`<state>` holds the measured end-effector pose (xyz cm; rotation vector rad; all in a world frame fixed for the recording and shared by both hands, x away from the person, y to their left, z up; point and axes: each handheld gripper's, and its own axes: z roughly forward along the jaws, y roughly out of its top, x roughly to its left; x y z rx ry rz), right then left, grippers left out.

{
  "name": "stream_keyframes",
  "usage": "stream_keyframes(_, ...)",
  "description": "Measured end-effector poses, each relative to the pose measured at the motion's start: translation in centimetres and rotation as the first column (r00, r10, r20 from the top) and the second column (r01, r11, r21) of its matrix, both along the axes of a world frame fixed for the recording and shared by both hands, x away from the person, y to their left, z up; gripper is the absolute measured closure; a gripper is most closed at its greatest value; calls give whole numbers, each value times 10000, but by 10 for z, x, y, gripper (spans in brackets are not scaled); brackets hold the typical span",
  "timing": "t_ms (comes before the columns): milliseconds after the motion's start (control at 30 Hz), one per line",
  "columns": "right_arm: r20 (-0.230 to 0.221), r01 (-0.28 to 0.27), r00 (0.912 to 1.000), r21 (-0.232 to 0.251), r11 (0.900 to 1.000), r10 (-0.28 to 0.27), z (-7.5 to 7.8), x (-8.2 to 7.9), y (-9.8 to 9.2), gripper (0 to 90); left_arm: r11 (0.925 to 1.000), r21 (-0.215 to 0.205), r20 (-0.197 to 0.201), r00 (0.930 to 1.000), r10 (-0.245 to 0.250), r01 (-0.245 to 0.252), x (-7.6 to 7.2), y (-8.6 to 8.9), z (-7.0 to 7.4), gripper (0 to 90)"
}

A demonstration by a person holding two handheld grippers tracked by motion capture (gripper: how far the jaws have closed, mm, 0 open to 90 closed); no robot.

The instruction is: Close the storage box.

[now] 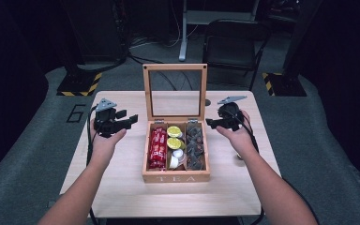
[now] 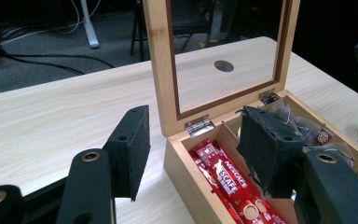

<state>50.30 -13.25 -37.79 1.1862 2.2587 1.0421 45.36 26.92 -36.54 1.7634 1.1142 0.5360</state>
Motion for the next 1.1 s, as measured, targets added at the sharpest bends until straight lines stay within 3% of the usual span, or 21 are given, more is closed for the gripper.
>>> stream_keyframes(133,148,-170,9997,89,9998,169,7,8,4,353,10000,-4,-32,10000,-71,71,0,-1,0,433)
stream_keyframes(300,-8,-157,9999,180,9997,157,11,19,9,350,9999,-15,-33,9999,-120,120,-1,-2,0,432)
stream_keyframes(367,-45,-13,10000,361,9993,14,10,22,11,350,9999,-32,-17,9999,-111,111,-1,-2,0,432)
stream_keyframes(633,-191,163,9997,138,9998,-160,7,47,18,326,9999,-30,-52,9999,-158,158,1,-1,0,432)
stream_keyframes(1100,-483,397,9981,269,9988,-384,-1,69,22,321,9998,-115,-150,9998,-151,150,2,5,-1,430)
